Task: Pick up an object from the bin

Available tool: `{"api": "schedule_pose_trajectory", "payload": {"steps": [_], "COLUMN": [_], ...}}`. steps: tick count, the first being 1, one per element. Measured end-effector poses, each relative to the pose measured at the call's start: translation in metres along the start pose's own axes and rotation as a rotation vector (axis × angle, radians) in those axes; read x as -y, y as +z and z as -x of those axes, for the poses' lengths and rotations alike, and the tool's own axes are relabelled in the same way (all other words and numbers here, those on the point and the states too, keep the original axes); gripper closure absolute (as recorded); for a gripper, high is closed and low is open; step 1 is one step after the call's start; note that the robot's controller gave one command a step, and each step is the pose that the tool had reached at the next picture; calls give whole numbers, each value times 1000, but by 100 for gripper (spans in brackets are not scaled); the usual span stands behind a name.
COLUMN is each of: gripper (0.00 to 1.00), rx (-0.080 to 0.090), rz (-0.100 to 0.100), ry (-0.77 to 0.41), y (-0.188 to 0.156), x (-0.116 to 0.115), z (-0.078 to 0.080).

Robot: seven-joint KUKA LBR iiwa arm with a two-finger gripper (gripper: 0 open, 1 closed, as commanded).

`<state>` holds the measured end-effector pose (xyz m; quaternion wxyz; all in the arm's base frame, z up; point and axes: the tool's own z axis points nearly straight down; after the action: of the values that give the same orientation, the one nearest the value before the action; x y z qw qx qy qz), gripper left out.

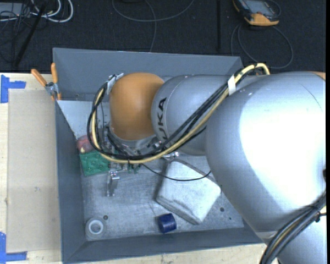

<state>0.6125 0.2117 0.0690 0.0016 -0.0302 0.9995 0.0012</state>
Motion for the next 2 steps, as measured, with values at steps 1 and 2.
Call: {"api": "schedule_pose_trajectory", "payload": {"steps": [1, 2], "gripper": [0, 100], "rx": [-1, 14], "rz": [0, 4], "ry": [1, 3], "y": [-2, -6], "x": [-1, -1], "z": [1, 5]}}
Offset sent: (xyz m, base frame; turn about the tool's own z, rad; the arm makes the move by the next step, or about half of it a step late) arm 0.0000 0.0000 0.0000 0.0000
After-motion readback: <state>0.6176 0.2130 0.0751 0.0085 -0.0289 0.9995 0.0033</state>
